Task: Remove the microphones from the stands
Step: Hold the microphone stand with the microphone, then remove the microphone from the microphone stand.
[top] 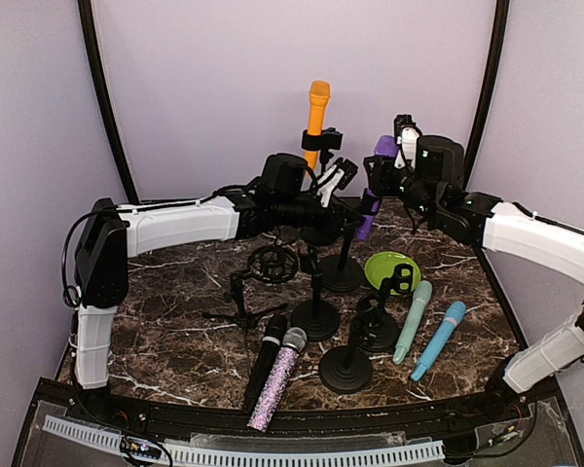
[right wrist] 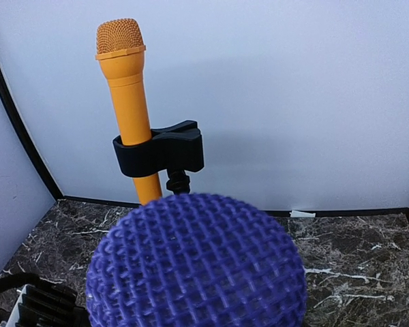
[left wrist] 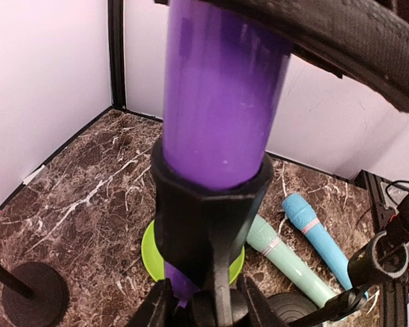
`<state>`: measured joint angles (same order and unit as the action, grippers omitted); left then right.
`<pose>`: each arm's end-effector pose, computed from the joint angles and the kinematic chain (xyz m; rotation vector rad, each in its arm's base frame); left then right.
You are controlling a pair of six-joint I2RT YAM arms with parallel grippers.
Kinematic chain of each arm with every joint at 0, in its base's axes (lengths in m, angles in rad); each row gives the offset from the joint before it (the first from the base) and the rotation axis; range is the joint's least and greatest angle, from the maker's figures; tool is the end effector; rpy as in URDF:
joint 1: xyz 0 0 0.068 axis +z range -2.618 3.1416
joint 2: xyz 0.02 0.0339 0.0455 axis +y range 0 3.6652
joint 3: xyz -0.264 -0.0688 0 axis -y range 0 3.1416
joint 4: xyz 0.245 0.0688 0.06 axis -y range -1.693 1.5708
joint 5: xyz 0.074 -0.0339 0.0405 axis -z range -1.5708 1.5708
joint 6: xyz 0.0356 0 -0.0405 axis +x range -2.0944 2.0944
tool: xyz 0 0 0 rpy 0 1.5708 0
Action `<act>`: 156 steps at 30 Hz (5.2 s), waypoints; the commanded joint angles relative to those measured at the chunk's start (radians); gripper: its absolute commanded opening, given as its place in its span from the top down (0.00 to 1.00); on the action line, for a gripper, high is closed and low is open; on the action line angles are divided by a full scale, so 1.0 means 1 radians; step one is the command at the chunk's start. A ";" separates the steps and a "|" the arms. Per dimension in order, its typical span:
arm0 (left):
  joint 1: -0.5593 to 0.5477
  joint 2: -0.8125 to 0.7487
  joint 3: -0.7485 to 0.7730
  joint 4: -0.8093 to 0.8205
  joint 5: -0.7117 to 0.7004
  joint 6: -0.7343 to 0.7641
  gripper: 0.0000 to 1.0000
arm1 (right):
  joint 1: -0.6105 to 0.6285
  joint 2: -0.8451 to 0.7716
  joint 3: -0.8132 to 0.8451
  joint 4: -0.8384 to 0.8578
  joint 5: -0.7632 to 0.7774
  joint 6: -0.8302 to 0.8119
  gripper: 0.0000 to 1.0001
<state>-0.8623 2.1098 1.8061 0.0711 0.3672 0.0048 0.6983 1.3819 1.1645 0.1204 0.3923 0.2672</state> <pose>0.3232 -0.3968 0.2993 1.0342 1.5808 -0.9301 0.2607 0.2011 0.3682 -0.0623 1.6751 0.4046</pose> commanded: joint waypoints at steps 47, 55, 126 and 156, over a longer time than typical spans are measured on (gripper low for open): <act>-0.002 -0.057 -0.145 0.140 0.037 0.192 1.00 | 0.092 -0.109 -0.008 0.149 0.134 0.135 0.90; -0.002 -0.061 -0.153 0.158 0.038 0.180 1.00 | 0.099 -0.115 -0.027 0.164 0.202 0.164 0.90; -0.001 -0.086 -0.218 0.191 -0.048 0.219 1.00 | 0.084 -0.167 -0.016 0.195 0.163 0.225 0.89; -0.001 -0.090 -0.211 0.152 -0.036 0.243 1.00 | 0.080 -0.257 -0.104 0.277 -0.399 -0.093 0.88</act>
<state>-0.8745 2.0563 1.6093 0.2630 0.3763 0.2295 0.7563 1.1988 1.0386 0.1513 0.2584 0.1425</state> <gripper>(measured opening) 0.241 0.434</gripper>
